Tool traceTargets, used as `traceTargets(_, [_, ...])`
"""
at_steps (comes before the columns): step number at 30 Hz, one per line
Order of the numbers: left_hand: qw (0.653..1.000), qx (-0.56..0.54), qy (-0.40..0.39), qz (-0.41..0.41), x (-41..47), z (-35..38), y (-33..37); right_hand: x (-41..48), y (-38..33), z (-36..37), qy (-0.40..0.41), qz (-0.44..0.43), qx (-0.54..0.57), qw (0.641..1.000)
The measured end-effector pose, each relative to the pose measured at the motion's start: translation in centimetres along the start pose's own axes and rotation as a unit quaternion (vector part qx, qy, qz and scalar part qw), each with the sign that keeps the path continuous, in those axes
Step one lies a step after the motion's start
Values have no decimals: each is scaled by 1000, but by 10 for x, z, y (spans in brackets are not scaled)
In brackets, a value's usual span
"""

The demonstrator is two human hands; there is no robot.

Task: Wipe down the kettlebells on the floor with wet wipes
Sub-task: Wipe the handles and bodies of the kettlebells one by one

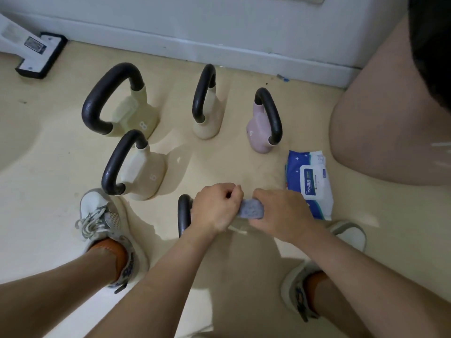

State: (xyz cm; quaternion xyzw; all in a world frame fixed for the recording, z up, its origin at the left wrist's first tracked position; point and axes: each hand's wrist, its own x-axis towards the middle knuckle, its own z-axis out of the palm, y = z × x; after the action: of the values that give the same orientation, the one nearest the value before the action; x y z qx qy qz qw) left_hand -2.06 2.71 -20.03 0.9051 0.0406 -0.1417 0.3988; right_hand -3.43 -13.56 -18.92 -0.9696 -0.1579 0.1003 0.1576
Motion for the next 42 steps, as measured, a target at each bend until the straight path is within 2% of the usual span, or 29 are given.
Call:
traceTargets(3, [998,63,9,-17,-1,-6,15,5,-6,-1,-10,16,-8,1000])
traceTargets(6, [991,124,43,-10,-7,-1,22,3,-1,2,20,-5,5,1000])
traceTargets(9, [958,274,35,71,-14,12,33,-13,18,12,49,60,102,992])
traceTargets(12, [933,338,-78,99,-9,23,43,-24,26,25,100,184,214,954])
traceTargets(14, [908,374,-76,175,-4,36,45,-24,24,34,148,243,260,923])
traceTargets(15, [896,384,-49,220,-2,41,46,-23,21,39,174,267,282,905])
traceTargets(16, [893,391,-55,217,1,42,46,-23,18,43,200,285,302,888])
traceTargets(18, [908,381,-57,166,3,34,54,-23,15,48,230,309,335,860])
traceTargets(20, [903,390,-52,175,6,27,54,-22,15,50,233,317,351,850])
traceTargets(22, [896,387,-84,203,14,22,49,-21,18,50,220,305,366,851])
traceTargets(25, [913,325,-142,202,23,9,45,-23,21,49,204,274,374,862])
traceTargets(26, [916,314,-129,213,22,6,43,-24,21,50,202,275,371,864])
traceTargets(28, [922,318,-54,213,12,6,35,-25,22,53,207,292,374,855])
traceTargets(31, [954,261,34,147,-9,11,21,-24,18,59,239,302,422,821])
traceTargets(34, [964,215,81,136,-11,13,13,-20,15,63,274,307,451,792])
traceTargets(38, [966,244,-20,85,6,1,23,-17,16,65,270,315,449,791])
traceTargets(40, [956,256,-112,87,15,-4,26,-18,18,63,265,307,442,800])
traceTargets(42, [947,214,-232,57,24,-9,29,-19,20,61,260,297,433,810])
